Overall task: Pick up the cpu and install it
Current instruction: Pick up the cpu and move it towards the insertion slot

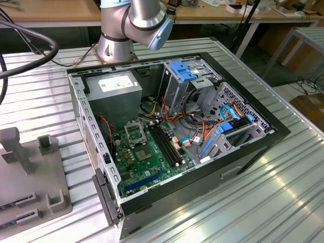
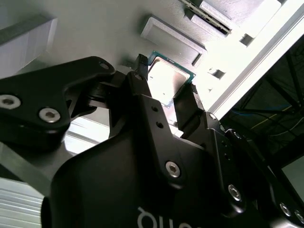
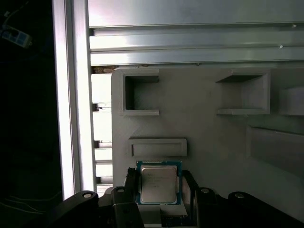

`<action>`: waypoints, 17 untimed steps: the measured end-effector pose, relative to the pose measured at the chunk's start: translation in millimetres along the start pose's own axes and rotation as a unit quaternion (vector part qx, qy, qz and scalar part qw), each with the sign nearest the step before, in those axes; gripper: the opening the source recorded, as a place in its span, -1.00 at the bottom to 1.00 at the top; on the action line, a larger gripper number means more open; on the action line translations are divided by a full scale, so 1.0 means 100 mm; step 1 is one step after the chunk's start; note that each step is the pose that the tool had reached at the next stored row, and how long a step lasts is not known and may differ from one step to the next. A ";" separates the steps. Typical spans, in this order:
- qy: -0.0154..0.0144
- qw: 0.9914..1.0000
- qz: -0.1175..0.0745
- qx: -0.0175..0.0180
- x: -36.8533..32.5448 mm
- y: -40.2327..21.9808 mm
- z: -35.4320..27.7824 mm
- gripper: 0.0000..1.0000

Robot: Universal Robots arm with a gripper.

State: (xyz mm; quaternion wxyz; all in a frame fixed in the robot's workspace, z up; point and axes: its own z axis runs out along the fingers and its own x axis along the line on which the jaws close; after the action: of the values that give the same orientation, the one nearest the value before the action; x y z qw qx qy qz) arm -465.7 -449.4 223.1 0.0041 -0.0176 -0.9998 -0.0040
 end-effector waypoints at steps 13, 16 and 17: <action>0.000 1.000 0.000 0.000 0.001 0.001 -0.078 -0.05; 0.000 1.000 0.000 0.000 0.001 0.001 -0.094 -0.05; 0.000 1.000 0.000 0.000 0.001 0.001 -0.107 -0.05</action>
State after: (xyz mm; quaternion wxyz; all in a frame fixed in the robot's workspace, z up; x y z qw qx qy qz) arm -465.7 -449.4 233.8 0.0040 -0.0176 -0.9998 -0.0041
